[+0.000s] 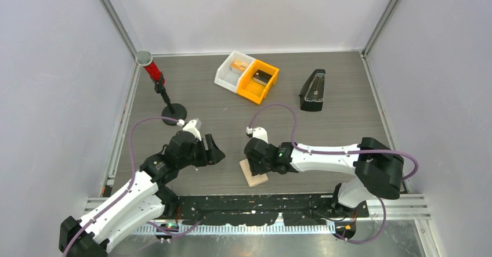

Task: Take the credit cards out of the card holder
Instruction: Open the card holder at the center of the board.

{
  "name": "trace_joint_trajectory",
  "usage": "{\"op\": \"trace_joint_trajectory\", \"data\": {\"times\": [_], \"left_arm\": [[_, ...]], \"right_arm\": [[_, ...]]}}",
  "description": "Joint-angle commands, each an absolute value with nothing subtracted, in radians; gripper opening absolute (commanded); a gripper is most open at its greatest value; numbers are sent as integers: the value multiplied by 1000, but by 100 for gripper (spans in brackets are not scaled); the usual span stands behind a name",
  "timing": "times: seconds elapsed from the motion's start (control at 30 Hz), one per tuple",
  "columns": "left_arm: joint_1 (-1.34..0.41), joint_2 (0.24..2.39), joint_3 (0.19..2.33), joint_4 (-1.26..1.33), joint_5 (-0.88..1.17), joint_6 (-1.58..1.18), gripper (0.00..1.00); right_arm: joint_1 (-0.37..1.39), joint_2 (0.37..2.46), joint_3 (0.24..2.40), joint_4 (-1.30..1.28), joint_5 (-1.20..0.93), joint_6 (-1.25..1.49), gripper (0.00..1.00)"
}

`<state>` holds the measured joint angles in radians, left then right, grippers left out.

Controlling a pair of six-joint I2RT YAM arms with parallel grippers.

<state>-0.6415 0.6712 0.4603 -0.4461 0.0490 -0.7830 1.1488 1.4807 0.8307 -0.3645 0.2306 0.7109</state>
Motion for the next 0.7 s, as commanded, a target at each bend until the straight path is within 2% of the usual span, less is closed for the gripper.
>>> {"op": "trace_joint_trajectory", "data": {"times": [0.0,0.13,0.2,0.3,0.5,0.67], "left_arm": [[-645,694,465,-407,52,-796,66],[-646,732,469,-367,92,-813,66],[-645,759,468,-348,111,-822,66],[-646,789,461,-320,136,-833,64],[-646,816,446,-296,157,-842,62],[-645,823,434,-273,174,-851,61]], "right_arm": [[1168,1516,868,-365,271,734,49],[1180,1542,867,-375,305,738,48],[1184,1555,867,-383,318,737,42],[1187,1559,857,-378,325,740,26],[1187,1496,819,-337,331,750,7],[1187,1443,787,-299,326,746,5]]}}
